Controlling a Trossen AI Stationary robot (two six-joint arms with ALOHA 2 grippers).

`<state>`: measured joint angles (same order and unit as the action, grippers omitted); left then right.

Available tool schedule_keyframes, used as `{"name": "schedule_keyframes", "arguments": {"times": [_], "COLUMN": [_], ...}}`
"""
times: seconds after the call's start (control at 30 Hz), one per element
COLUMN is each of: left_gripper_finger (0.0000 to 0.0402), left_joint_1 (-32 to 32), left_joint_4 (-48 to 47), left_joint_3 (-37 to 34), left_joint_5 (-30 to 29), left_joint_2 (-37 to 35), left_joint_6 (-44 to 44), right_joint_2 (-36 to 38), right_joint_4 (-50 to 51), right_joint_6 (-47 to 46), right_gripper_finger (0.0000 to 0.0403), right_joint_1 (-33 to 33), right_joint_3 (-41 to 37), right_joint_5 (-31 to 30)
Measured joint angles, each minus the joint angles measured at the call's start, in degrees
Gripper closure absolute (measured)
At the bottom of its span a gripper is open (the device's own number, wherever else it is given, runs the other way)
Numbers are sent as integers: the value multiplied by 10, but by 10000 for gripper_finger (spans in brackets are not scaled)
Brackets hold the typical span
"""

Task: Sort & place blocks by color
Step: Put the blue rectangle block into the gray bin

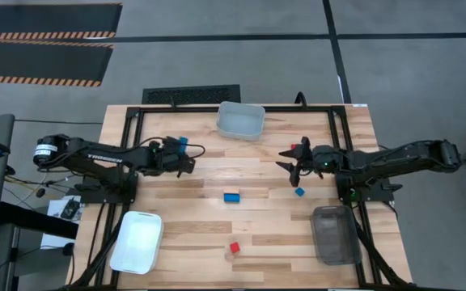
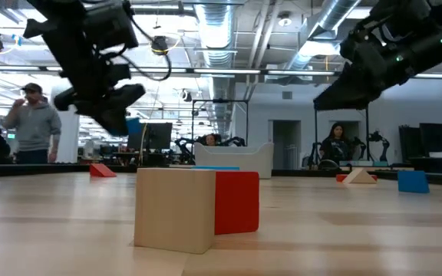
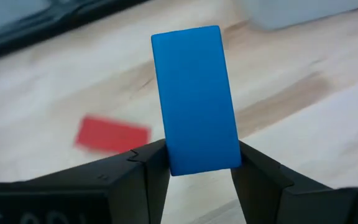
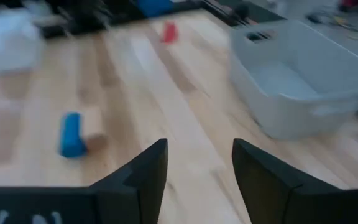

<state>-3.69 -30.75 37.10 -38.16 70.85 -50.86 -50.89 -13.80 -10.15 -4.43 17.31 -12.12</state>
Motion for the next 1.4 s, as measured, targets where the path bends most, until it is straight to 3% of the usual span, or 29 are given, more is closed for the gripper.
{"name": "schedule_keyframes", "arguments": {"times": [0.27, 0.47, 0.63, 0.8, 0.87, 1.03, 1.17, 1.4], "left_gripper_finger": [262, 262, 262, 262, 262, 262, 262, 262], "left_joint_1": [14, 15, 14, 4, -4, -41, -62, -99], "left_joint_4": [138, 286, 393, 449, 460, 476, 414, 271], "left_joint_3": [5, 5, 6, 6, 6, 20, 92, 238], "left_joint_5": [11, 99, 128, 144, 144, 180, 203, 168], "left_joint_2": [0, 0, 0, 0, 0, 18, 70, 178], "left_joint_6": [136, 290, 404, 457, 458, 457, 466, 544], "right_joint_2": [-5, -5, -4, -4, -4, -4, -4, -5], "right_joint_4": [-71, -72, -82, -79, -71, -74, -78, -49], "right_joint_6": [22, 89, 89, 28, 13, 2, 15, 100], "right_gripper_finger": [230, 240, 252, 268, 273, 279, 280, 280], "right_joint_1": [23, 54, 53, 44, 42, 45, 53, 54], "right_joint_3": [-1, -1, -1, -1, -1, -1, -1, -1], "right_joint_5": [122, 159, 117, -45, -71, -72, -73, -76]}}
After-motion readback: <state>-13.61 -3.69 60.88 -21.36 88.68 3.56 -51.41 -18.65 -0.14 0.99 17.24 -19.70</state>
